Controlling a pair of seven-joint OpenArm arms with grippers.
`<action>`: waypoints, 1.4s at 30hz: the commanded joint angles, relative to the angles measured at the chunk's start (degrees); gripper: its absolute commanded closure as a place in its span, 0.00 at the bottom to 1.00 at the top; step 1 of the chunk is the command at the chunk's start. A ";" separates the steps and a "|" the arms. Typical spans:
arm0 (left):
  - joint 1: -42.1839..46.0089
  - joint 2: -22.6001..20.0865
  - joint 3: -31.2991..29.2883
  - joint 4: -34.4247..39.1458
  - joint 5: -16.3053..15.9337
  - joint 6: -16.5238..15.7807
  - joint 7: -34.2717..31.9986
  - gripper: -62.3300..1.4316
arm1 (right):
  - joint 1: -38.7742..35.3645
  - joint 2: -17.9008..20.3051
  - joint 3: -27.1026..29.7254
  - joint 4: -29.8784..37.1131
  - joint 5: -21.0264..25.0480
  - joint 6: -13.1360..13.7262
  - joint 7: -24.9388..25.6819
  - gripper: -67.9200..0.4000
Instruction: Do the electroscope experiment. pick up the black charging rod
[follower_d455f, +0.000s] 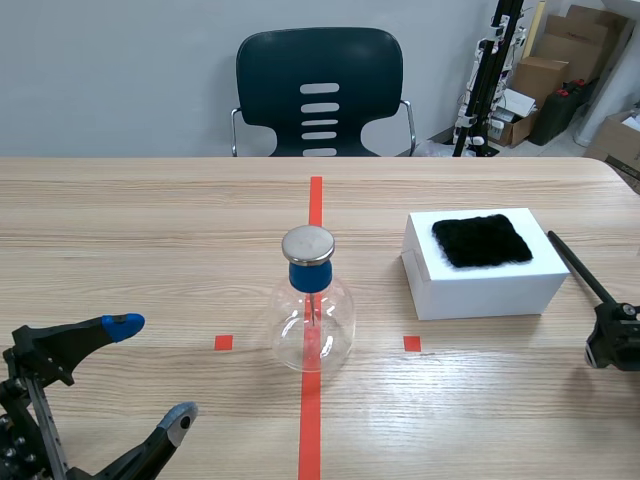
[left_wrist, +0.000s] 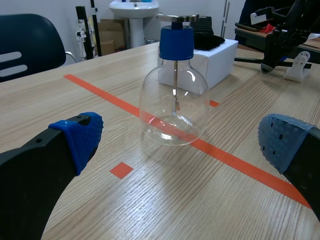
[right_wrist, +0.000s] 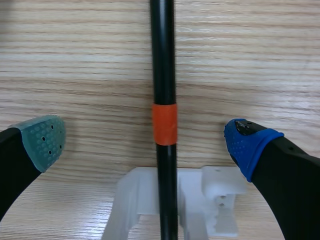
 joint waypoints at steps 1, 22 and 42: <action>-0.31 -0.20 -0.33 1.11 -0.33 -0.09 -0.81 0.00 | 0.90 1.42 0.42 0.48 0.24 0.04 0.31 0.00; -0.31 -0.20 -0.33 1.11 -0.33 -0.09 -0.81 0.00 | 1.81 1.84 0.42 0.48 -0.50 0.04 0.33 0.00; -0.31 -0.20 -0.33 1.11 -0.33 -0.09 -0.81 0.00 | 1.81 1.38 0.13 0.48 -0.87 0.04 0.35 0.17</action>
